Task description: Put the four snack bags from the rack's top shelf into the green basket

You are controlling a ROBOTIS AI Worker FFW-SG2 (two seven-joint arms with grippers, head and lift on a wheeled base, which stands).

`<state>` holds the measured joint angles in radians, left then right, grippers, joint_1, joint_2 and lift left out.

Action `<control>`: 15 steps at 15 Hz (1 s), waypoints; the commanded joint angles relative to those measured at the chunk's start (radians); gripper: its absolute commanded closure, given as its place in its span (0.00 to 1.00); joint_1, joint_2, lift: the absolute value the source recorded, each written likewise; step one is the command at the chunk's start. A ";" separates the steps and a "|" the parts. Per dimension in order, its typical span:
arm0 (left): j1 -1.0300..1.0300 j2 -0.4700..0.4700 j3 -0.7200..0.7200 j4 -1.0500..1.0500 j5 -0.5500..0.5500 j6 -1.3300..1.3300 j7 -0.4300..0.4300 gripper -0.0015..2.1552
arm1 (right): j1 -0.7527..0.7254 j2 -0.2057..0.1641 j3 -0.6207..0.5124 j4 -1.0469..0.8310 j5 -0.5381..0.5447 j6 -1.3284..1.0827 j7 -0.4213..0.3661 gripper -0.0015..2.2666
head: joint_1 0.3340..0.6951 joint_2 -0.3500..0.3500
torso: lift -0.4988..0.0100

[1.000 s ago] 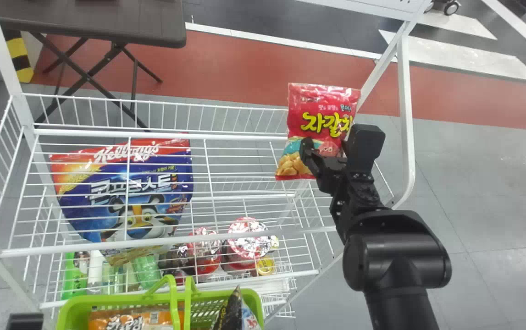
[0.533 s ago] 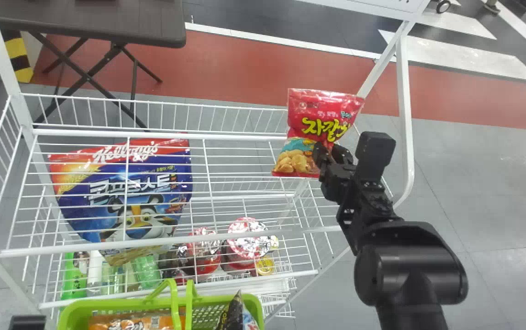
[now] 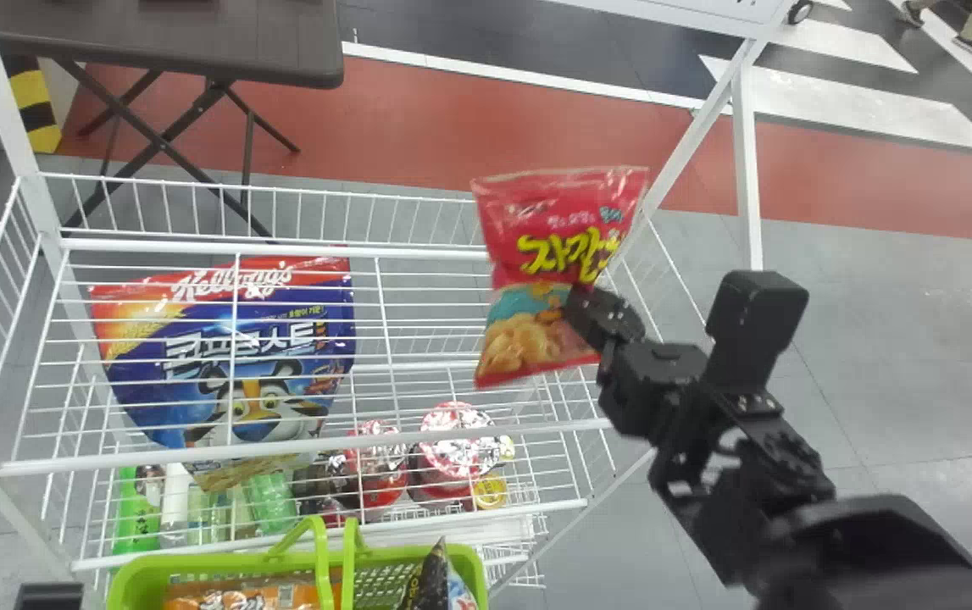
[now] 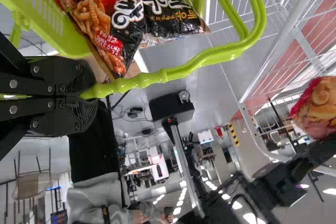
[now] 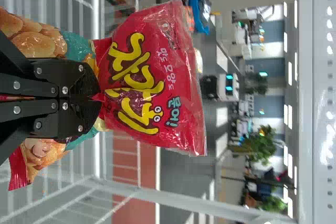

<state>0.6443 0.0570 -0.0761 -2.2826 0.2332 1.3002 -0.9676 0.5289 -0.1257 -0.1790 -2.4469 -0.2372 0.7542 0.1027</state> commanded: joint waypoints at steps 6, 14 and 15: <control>0.008 -0.011 -0.002 0.003 0.001 -0.025 0.003 1.00 | 0.143 0.012 -0.192 -0.236 -0.356 0.782 0.149 0.95 | 1.00 0.00 | 0.98; 0.006 -0.009 -0.002 0.000 0.001 -0.025 0.003 1.00 | 0.186 0.024 -0.149 -0.072 -0.349 0.818 0.186 0.95 | 1.00 0.00 | 0.98; 0.008 -0.009 -0.002 0.000 0.001 -0.025 0.003 0.99 | 0.187 0.024 -0.140 -0.057 -0.338 0.818 0.183 0.95 | 1.00 0.00 | 0.98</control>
<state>0.6512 0.0466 -0.0782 -2.2824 0.2346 1.2756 -0.9648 0.7145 -0.1011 -0.3301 -2.5295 -0.5858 1.5670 0.2869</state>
